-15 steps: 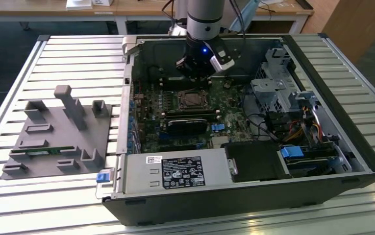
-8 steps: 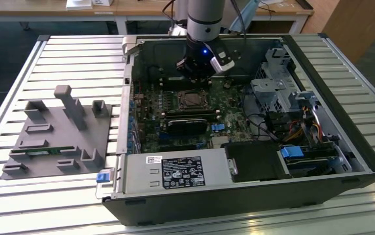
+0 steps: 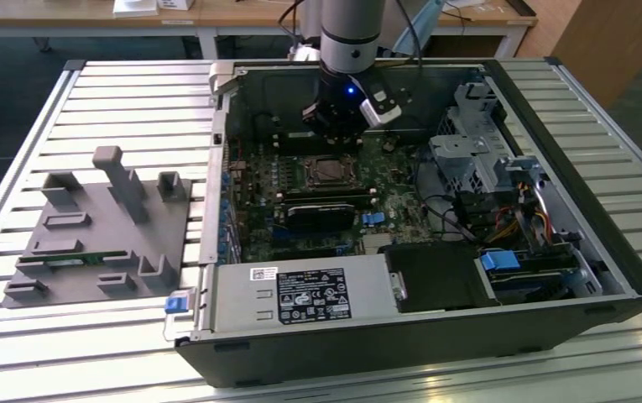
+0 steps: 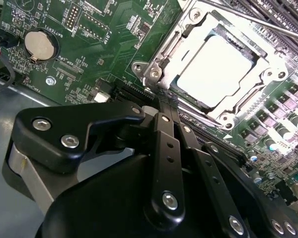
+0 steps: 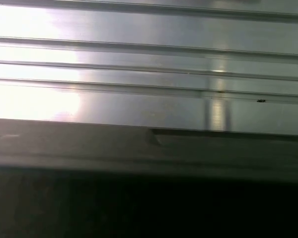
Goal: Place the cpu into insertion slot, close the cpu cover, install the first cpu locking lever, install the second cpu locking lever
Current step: 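Install the first cpu locking lever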
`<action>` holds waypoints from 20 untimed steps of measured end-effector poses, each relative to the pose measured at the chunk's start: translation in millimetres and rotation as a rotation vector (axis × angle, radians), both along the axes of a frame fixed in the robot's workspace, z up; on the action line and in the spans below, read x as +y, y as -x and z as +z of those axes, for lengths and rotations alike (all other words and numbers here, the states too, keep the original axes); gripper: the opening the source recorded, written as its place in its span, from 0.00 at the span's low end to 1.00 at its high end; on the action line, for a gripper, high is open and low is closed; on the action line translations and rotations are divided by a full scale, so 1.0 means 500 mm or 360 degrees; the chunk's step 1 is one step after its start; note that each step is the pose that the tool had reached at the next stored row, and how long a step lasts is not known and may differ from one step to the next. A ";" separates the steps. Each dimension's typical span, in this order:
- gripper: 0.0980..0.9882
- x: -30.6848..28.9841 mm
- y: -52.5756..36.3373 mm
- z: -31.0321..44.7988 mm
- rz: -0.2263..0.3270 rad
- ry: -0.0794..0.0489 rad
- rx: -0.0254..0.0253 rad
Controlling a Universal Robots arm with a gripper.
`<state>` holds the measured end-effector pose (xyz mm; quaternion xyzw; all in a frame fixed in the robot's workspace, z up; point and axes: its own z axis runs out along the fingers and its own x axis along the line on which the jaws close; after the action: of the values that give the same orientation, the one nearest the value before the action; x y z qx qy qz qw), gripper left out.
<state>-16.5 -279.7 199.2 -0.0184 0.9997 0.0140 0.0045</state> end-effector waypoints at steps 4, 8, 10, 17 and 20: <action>0.01 0.000 0.000 -0.001 0.0000 0.0000 -0.00003; 0.01 0.000 -0.001 -0.004 0.0000 0.0006 0.00001; 0.01 0.001 -0.002 -0.004 0.0000 0.0007 0.00004; 0.01 0.001 -0.003 0.006 0.0000 0.0006 0.00000; 0.01 0.001 -0.003 0.018 0.0000 0.0007 0.00003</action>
<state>-15.2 -279.1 208.4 -0.0184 0.9998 0.0119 0.0044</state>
